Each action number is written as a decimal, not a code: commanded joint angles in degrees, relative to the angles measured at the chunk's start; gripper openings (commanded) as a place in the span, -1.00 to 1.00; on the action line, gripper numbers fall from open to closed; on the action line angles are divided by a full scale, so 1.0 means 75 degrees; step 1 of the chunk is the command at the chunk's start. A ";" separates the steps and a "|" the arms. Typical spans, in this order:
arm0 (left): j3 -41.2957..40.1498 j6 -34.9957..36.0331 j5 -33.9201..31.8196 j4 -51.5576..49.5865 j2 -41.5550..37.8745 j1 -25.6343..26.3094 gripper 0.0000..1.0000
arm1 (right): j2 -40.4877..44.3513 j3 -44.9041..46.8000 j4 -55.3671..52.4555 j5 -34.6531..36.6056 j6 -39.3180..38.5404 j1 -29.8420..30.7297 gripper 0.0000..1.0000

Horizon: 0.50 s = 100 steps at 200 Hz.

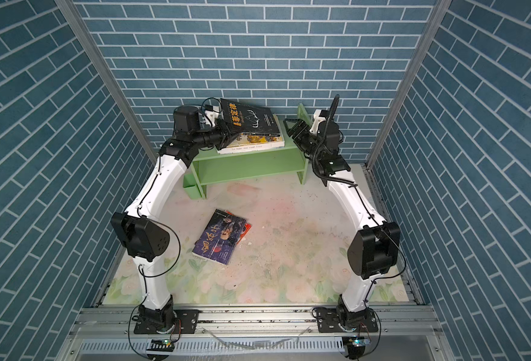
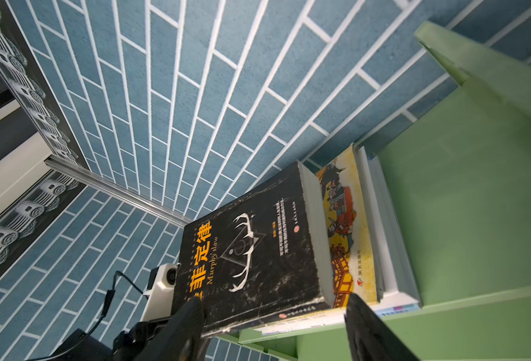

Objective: Stacking books/files
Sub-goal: Pick up the book at the center of the table, then place the book at the bookshelf.

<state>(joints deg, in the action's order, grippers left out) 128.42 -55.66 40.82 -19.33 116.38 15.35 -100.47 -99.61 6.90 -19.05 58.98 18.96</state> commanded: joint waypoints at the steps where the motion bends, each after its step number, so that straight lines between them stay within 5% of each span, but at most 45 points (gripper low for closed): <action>1: 0.0557 0.0214 0.0280 0.0540 0.0046 -0.0032 -1.00 | 0.0386 0.0202 -0.0090 0.0253 -0.0364 -0.0003 0.44; 100: 0.0951 0.0076 0.0267 0.0539 0.0683 -0.0102 -1.00 | 0.0528 0.0479 -0.0121 0.0419 -0.0348 -0.0003 0.45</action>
<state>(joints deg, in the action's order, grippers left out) 132.64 -55.92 41.65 -19.64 121.23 15.03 -98.56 -96.31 5.52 -17.04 58.02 18.96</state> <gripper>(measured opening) 0.174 0.723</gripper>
